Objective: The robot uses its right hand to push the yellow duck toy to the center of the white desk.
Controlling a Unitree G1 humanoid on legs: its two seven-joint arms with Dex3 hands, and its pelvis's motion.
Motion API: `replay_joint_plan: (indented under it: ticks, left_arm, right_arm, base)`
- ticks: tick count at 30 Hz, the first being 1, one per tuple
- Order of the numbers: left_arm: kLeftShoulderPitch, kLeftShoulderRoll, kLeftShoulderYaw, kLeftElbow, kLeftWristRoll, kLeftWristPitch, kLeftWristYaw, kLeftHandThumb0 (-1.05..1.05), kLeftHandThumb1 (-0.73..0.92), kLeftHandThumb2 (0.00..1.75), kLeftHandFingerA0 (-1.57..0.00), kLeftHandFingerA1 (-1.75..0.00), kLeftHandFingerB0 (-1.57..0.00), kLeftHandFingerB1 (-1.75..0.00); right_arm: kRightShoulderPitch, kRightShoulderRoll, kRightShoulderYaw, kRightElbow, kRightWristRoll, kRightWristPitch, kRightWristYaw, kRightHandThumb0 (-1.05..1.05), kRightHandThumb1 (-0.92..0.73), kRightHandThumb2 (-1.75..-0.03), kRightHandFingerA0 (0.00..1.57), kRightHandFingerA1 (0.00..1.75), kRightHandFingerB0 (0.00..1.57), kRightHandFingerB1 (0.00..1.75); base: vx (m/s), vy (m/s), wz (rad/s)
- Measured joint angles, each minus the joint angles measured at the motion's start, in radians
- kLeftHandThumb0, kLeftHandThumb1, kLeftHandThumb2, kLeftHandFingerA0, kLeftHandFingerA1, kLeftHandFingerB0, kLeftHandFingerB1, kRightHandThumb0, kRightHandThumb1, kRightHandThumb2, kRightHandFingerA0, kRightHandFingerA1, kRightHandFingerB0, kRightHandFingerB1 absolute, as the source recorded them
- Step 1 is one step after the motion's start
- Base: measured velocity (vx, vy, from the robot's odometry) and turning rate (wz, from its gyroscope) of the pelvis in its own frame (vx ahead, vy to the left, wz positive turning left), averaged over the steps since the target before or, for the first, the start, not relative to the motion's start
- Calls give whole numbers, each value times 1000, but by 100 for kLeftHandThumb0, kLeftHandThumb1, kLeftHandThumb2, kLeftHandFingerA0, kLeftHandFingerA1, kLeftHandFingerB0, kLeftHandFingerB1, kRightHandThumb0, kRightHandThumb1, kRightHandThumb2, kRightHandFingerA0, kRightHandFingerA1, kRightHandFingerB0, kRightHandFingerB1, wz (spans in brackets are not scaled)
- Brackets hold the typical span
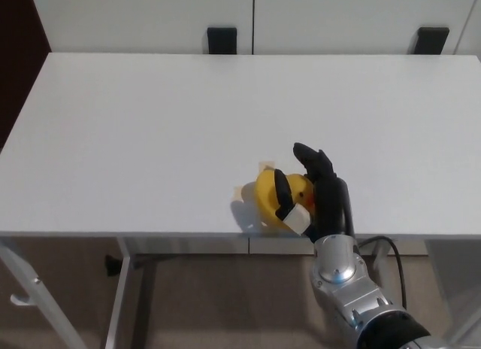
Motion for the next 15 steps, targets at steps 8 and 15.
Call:
replay_joint_plan:
  ticks: [8,15]
  left_arm:
    - [0,2,-1,22,8,0,5,4,53,103,-92,-75,-93,-76]
    - [0,21,11,52,11,0,11,-4,52,98,-84,-71,-94,-76]
  right_arm:
    - [0,0,3,-18,18,10,85,-77,-92,-69,22,36,21,32]
    - [-3,-4,-2,-74,39,33,217,-76,-92,-68,29,40,27,33]
  base:
    - [0,0,0]
    - [0,0,0]
